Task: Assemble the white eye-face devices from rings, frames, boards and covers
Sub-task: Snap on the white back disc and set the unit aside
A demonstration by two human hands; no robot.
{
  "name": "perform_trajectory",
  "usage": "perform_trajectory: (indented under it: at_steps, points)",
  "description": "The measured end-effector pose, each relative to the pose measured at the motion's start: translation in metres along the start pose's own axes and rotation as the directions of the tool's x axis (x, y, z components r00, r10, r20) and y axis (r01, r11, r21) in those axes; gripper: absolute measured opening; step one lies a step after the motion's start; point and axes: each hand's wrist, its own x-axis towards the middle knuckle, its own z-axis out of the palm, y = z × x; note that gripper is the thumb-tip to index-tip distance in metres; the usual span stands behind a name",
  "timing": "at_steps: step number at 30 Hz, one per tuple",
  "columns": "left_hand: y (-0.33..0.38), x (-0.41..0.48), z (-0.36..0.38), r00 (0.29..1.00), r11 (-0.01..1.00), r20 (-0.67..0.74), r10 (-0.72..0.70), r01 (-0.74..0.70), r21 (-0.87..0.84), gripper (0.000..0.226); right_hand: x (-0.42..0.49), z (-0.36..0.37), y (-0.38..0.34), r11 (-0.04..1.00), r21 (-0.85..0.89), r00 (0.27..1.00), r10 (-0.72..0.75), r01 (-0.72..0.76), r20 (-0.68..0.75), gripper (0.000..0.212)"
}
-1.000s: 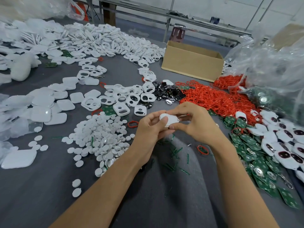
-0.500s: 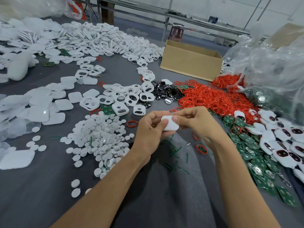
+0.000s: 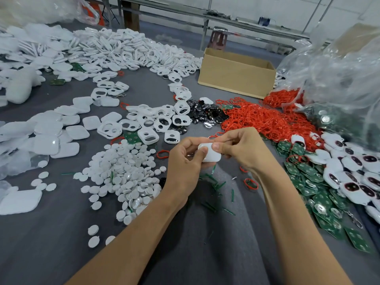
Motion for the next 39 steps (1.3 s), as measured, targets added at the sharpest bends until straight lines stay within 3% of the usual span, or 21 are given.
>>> perform_trajectory:
  at_steps: [6,11,15,22,26,30,32,35,39]
  points:
    - [-0.002,0.005,-0.001,1.0,1.0,0.002,-0.01,0.01,0.004,0.013,-0.001,-0.003,-0.004,0.994,-0.006,0.993,-0.108,0.108,-0.046,0.019]
    - [0.002,0.007,-0.005,0.997,0.997,0.028,0.078,-0.078,0.004,0.011,-0.001,0.0,-0.005,0.98,-0.048,0.981,-0.196,0.195,-0.015,0.021]
    - [0.001,0.008,-0.004,0.993,0.989,0.006,0.117,-0.117,0.089,0.011,0.0,-0.003,-0.005,0.981,-0.058,0.98,-0.178,0.183,0.084,0.018]
    - [-0.001,0.008,-0.006,0.991,0.979,-0.065,0.117,-0.104,0.173,0.013,0.002,0.01,-0.003,0.985,-0.106,0.991,-0.133,0.133,0.006,0.021]
    - [0.001,0.005,-0.006,0.994,0.999,-0.107,0.013,-0.007,0.051,0.015,0.002,0.016,-0.002,0.99,-0.083,0.992,-0.118,0.114,-0.044,0.014]
    - [0.001,0.004,-0.007,0.994,0.993,0.013,-0.112,0.111,0.035,0.022,0.002,0.021,0.001,0.994,-0.094,0.991,-0.059,0.048,-0.12,0.013]
    - [0.002,0.004,-0.006,0.991,0.991,0.035,-0.131,0.13,0.026,0.024,0.002,0.018,0.0,0.998,-0.065,0.997,-0.022,0.017,-0.077,0.013]
    - [0.003,0.005,-0.006,0.991,0.99,0.005,-0.137,0.137,0.022,0.025,-0.001,0.014,-0.003,1.0,-0.005,0.993,0.027,-0.027,0.118,0.017]
    - [0.001,0.004,-0.005,0.994,0.984,-0.019,-0.11,0.112,0.142,0.023,-0.004,0.01,-0.004,0.997,0.002,0.958,0.071,-0.075,0.277,0.007]
